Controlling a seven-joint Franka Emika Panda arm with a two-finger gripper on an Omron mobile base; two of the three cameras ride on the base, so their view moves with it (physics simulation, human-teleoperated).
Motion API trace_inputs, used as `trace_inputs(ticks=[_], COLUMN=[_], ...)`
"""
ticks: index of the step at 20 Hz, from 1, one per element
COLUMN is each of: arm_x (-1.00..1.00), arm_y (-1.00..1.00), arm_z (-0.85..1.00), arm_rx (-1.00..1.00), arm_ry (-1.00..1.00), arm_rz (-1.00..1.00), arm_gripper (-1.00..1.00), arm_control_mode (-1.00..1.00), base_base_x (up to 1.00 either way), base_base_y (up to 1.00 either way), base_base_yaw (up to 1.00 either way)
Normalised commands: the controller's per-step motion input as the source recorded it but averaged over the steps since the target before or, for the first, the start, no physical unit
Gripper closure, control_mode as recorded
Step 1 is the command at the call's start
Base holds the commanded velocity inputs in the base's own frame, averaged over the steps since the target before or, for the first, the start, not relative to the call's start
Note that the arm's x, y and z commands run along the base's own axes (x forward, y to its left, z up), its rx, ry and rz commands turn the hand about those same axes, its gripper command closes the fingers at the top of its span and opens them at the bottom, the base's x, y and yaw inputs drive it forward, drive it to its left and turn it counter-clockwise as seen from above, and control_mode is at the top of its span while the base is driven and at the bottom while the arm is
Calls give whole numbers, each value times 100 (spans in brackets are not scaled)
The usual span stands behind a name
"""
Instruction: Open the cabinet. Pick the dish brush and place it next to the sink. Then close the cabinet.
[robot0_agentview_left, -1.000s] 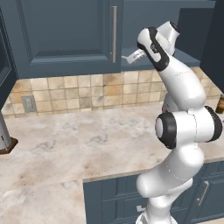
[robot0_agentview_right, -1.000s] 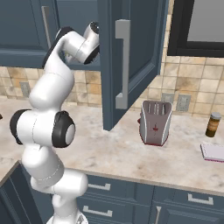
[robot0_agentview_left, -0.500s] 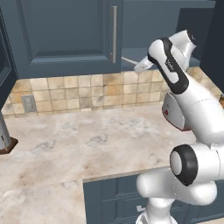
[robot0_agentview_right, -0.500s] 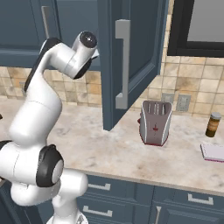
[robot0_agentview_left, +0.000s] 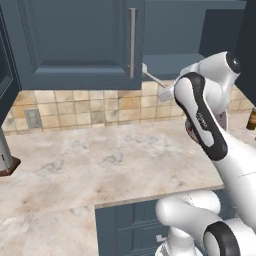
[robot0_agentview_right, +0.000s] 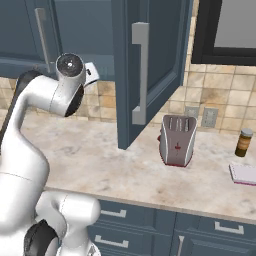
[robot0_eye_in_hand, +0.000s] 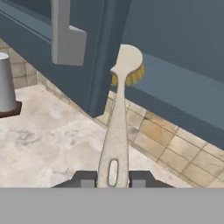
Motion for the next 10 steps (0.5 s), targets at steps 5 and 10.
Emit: trace_inputs(ticks=[5, 10], arm_x=[-100, -100], arm_y=[-19, -31], arm_z=[16, 4], arm_rx=[0, 0], arm_ry=[1, 4], arm_rz=[-18, -27], arm_gripper=[100, 100], arm_control_mode=[-100, -100], base_base_x=[0, 0], base_base_y=[0, 0], base_base_yaw=[0, 0])
